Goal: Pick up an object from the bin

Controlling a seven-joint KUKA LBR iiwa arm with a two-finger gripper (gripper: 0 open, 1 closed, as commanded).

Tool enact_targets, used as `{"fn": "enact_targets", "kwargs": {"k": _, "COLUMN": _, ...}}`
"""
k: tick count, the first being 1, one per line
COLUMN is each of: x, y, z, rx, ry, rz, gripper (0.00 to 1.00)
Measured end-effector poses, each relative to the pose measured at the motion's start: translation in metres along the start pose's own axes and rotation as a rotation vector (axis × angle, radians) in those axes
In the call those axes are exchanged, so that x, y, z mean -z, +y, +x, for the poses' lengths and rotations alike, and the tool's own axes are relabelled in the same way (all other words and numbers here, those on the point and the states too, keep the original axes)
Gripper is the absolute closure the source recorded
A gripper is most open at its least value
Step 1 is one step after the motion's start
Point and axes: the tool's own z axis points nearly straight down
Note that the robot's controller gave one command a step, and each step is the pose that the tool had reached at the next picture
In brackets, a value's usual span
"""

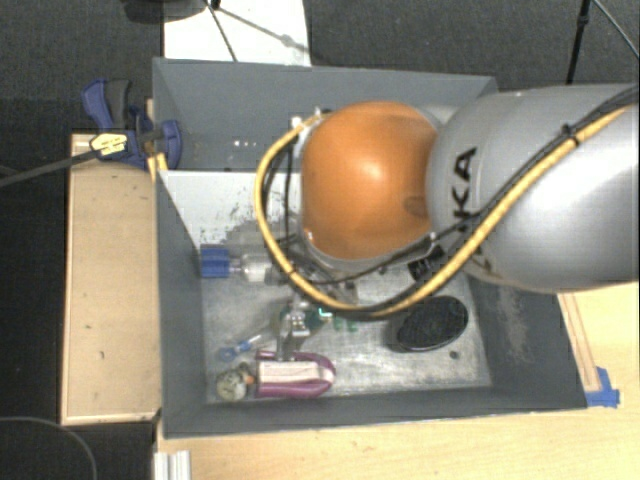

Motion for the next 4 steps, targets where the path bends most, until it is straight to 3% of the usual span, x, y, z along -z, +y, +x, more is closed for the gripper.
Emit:
{"fn": "enact_targets", "kwargs": {"k": 1, "x": -0.107, "y": -0.044, "z": 0.003, "rx": 0.033, "ry": 0.001, "rz": 0.002, "gripper": 0.0}}
{"fn": "enact_targets", "kwargs": {"k": 2, "x": -0.148, "y": -0.039, "z": -0.003, "rx": -0.075, "ry": -0.024, "rz": -0.009, "gripper": 0.0}}
{"fn": "enact_targets", "kwargs": {"k": 3, "x": -0.15, "y": -0.038, "z": -0.001, "rx": -0.08, "ry": -0.018, "rz": -0.009, "gripper": 1.0}}
{"fn": "enact_targets", "kwargs": {"k": 4, "x": -0.003, "y": -0.025, "z": -0.002, "rx": 0.118, "ry": -0.015, "rz": -0.003, "gripper": 1.0}}
